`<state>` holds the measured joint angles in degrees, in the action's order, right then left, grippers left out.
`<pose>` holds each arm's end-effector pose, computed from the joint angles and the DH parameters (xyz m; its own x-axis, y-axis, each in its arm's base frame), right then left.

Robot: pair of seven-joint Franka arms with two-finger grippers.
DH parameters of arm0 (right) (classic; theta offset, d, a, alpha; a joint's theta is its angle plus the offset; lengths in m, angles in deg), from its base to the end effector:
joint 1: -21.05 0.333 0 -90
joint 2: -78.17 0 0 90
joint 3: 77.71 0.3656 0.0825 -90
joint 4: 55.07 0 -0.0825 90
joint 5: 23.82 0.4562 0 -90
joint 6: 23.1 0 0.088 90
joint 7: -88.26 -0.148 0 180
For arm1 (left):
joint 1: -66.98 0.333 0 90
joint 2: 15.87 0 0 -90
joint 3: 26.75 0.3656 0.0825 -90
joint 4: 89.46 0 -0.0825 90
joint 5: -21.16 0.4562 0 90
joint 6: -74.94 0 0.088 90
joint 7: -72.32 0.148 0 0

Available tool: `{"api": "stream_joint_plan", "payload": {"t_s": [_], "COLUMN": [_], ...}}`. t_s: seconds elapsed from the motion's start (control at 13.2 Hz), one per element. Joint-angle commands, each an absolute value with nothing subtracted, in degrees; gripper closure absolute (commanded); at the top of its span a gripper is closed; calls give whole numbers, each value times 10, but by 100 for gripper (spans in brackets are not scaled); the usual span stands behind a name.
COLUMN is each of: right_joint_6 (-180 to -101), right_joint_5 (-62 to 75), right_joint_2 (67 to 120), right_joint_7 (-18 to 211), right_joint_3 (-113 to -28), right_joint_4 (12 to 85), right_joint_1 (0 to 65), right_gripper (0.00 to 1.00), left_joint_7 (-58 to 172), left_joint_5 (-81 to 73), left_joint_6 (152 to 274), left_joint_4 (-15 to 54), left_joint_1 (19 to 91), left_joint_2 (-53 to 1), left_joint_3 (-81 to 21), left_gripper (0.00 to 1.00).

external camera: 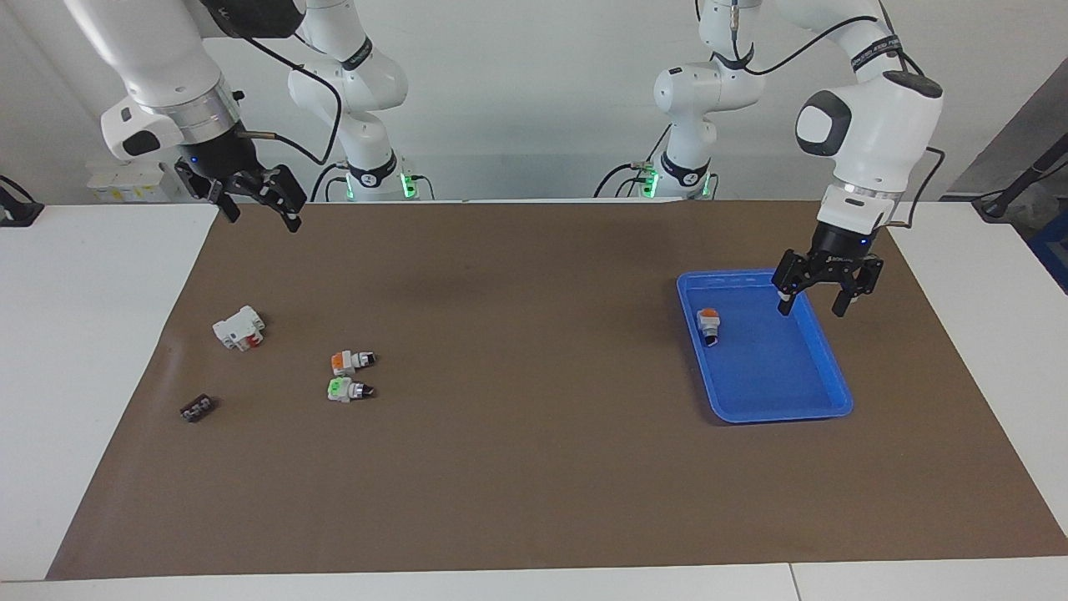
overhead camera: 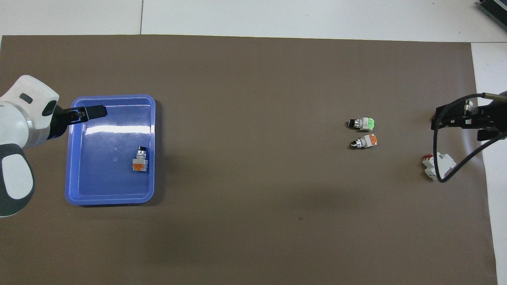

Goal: Turn and place switch with both arms

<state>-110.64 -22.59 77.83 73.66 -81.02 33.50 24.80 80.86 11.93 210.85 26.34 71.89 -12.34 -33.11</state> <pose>0.6199 0.0079 0.6466 0.9697 -0.2437 -0.0171 -0.2440 -0.9696 -0.0181 0.6531 -0.0240 0.5063 0.9104 -0.0583 0.4095 -0.1003 -0.9916 0.0818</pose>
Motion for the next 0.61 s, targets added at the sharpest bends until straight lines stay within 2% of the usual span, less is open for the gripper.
{"api": "stream_joint_plan", "payload": {"t_s": [0.0,0.15,0.53], "right_joint_6": [-1110,-1110,-1117], "right_joint_5": [-223,-221,-220], "right_joint_2": [776,776,776], "right_joint_7": [749,749,750], "right_joint_3": [-806,-806,-806], "right_joint_4": [337,337,338], "right_joint_1": [243,242,242], "right_gripper": [0,0,0], "left_joint_7": [826,826,827], "left_joint_5": [190,240,229], "left_joint_6": [2029,1974,1792], "left_joint_4": [133,82,-8], "left_joint_1": [723,716,713], "left_joint_2": [-167,-169,-160], "left_joint_3": [-336,-337,-343], "left_gripper": [0,0,0]}}
